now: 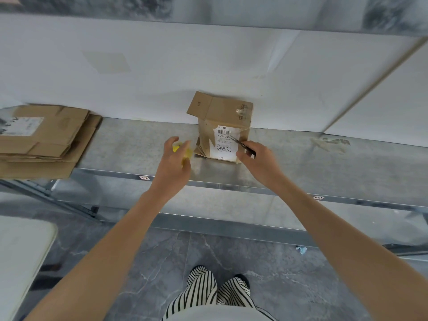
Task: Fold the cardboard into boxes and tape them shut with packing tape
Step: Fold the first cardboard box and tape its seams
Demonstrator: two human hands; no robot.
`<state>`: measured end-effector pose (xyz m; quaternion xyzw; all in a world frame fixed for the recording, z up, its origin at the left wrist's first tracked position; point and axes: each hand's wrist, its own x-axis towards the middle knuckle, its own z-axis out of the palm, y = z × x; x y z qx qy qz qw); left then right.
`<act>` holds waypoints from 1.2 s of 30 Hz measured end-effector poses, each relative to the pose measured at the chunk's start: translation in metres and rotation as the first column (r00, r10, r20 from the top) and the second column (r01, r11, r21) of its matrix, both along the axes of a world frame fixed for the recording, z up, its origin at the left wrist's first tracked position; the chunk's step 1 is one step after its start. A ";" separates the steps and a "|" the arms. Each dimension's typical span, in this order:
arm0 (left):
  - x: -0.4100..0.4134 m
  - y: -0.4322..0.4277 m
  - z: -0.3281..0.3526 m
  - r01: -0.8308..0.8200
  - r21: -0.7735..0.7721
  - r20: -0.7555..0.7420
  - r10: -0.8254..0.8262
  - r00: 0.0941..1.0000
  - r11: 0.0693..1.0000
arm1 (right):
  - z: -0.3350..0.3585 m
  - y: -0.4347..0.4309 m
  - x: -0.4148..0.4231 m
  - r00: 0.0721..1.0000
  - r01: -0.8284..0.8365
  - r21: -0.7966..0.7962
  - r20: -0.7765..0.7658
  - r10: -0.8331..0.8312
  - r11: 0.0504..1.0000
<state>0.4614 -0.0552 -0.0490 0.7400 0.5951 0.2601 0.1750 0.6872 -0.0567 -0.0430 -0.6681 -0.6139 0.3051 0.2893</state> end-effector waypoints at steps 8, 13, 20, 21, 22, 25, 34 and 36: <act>-0.035 0.021 -0.021 -0.010 0.041 -0.244 0.019 0.970 0.999 | -0.005 -0.001 -0.002 0.999 0.050 0.030 -0.008 -0.050 0.998; -0.053 0.026 -0.037 -0.059 -0.117 -0.320 0.018 0.947 0.991 | -0.006 -0.002 -0.001 0.998 0.067 0.035 -0.017 -0.066 0.997; -0.054 0.032 -0.043 -0.078 -0.103 -0.314 0.042 0.949 0.992 | -0.011 -0.003 0.002 0.997 0.069 0.034 -0.022 -0.068 0.997; -0.050 0.032 -0.041 -0.091 -0.045 -0.350 0.069 0.934 0.995 | -0.011 -0.004 0.002 0.998 0.065 0.036 -0.025 -0.064 0.997; -0.041 0.030 -0.036 -0.083 0.024 -0.344 0.086 0.935 0.996 | -0.011 -0.004 0.003 0.998 0.063 0.039 -0.021 -0.062 0.997; 0.004 0.023 -0.012 -0.045 0.141 -0.013 0.048 0.999 0.989 | -0.009 -0.005 0.003 0.999 0.051 0.043 -0.010 -0.050 0.998; 0.100 0.016 0.027 0.156 -0.260 0.500 -0.005 0.866 0.953 | -0.009 -0.016 0.020 0.999 0.020 0.036 0.047 -0.022 0.999; 0.108 0.020 0.022 0.139 -0.273 0.527 0.027 0.850 0.952 | -0.008 -0.016 0.023 0.999 0.010 0.034 0.051 -0.012 0.999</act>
